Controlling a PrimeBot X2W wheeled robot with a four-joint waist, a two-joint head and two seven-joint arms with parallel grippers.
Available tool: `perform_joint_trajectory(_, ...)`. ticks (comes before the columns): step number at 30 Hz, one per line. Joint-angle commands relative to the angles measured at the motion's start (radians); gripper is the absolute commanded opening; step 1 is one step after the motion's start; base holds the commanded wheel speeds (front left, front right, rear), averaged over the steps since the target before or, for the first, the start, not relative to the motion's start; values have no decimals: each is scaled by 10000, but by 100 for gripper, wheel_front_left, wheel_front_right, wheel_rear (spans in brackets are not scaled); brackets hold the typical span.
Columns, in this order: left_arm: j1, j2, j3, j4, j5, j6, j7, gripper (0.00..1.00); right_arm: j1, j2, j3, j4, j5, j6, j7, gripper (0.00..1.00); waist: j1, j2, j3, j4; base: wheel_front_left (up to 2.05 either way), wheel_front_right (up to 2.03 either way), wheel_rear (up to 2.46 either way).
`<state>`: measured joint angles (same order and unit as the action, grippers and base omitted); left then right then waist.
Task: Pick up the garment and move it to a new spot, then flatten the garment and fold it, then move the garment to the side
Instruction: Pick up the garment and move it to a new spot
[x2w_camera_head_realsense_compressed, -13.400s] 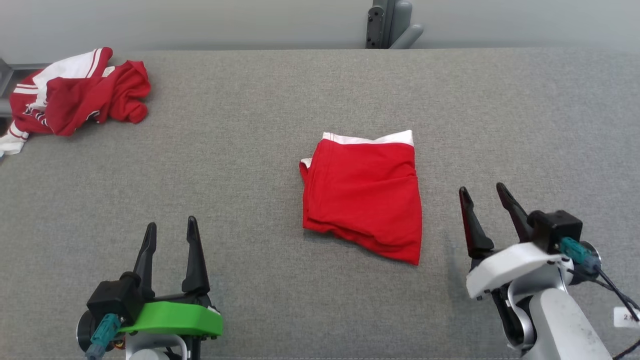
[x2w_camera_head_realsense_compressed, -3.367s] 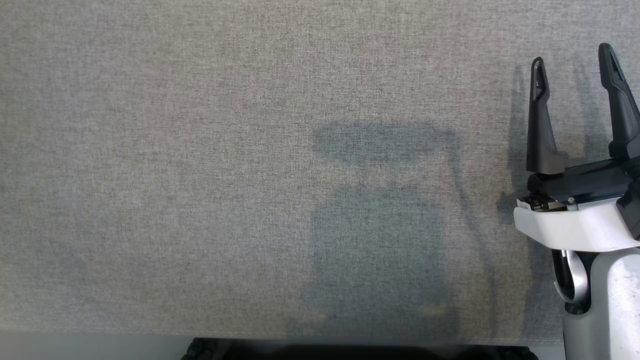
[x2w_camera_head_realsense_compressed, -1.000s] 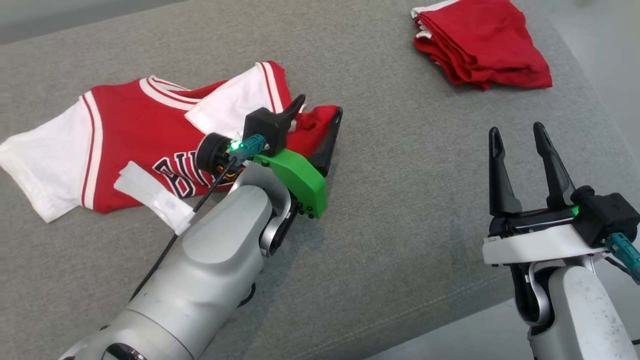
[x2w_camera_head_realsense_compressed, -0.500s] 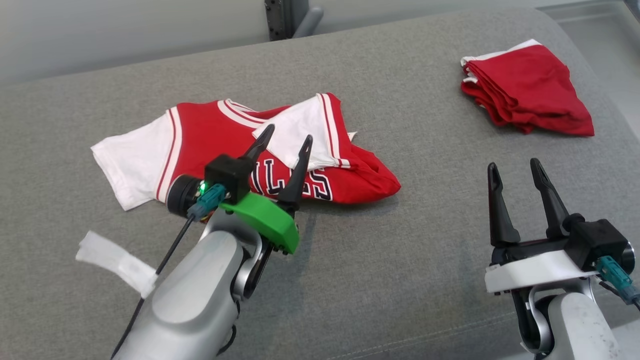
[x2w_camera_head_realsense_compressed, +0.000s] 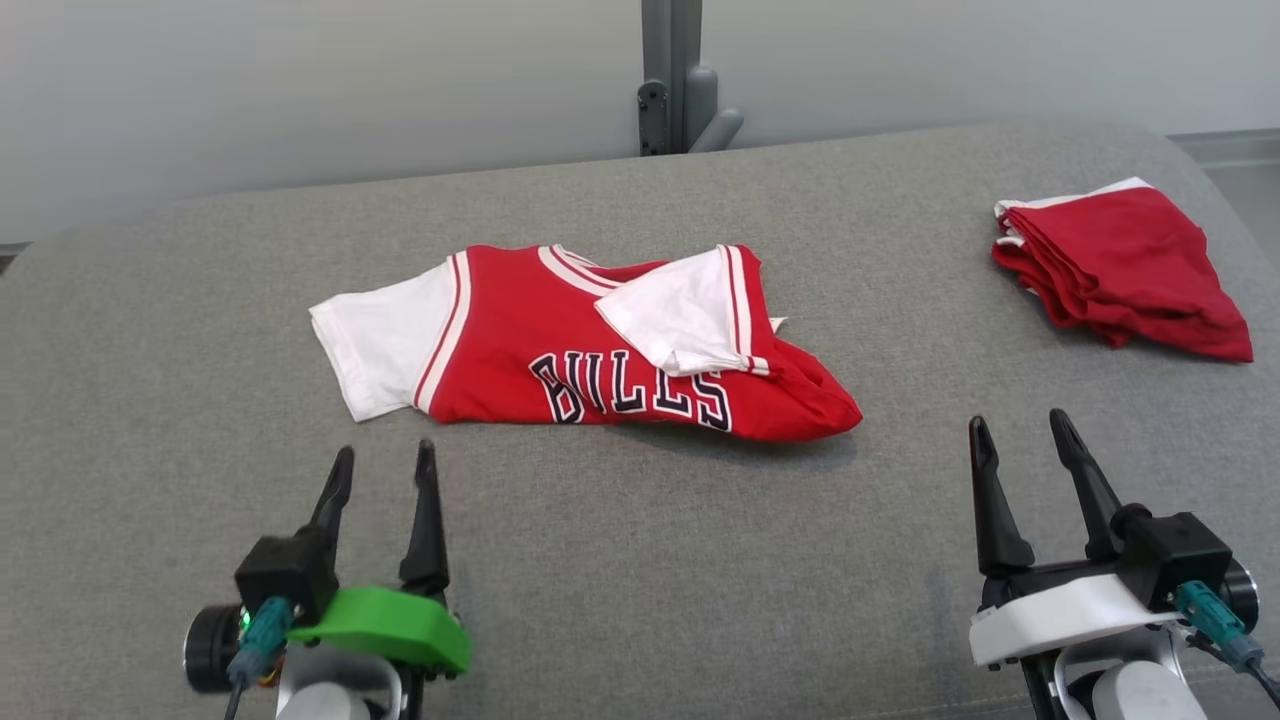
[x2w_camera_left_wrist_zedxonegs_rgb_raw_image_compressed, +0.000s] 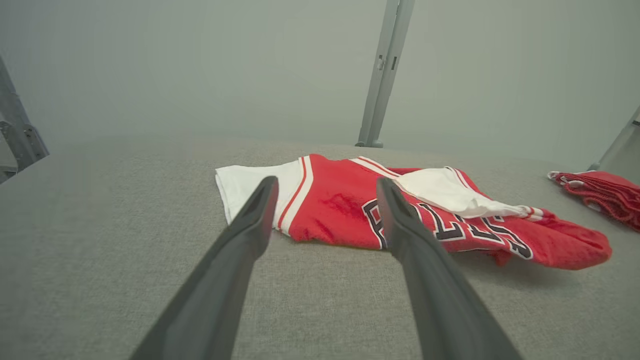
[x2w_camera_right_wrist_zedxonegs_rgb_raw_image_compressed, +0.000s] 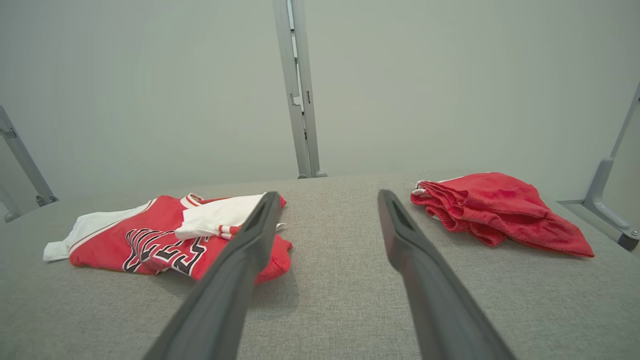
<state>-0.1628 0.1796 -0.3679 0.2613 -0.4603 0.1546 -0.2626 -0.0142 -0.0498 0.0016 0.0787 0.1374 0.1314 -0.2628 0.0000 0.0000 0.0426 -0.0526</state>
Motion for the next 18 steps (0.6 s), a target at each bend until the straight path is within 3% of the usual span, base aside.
perform_joint_trajectory(1,575,-63,348,-218,131,43,-22,100,193,-13,143,-78,-59,-13,-37,100,0,0,-320,303,0,0,0)
perform_joint_trajectory(6,1637,-364,1157,-799,566,-157,-22,100,419,-17,145,-134,30,-15,-38,100,0,0,-470,483,0,0,0)
perform_joint_trajectory(18,2124,-902,1916,-964,1305,-729,-22,100,390,-19,375,90,229,-15,-36,100,0,0,-458,601,0,0,0)
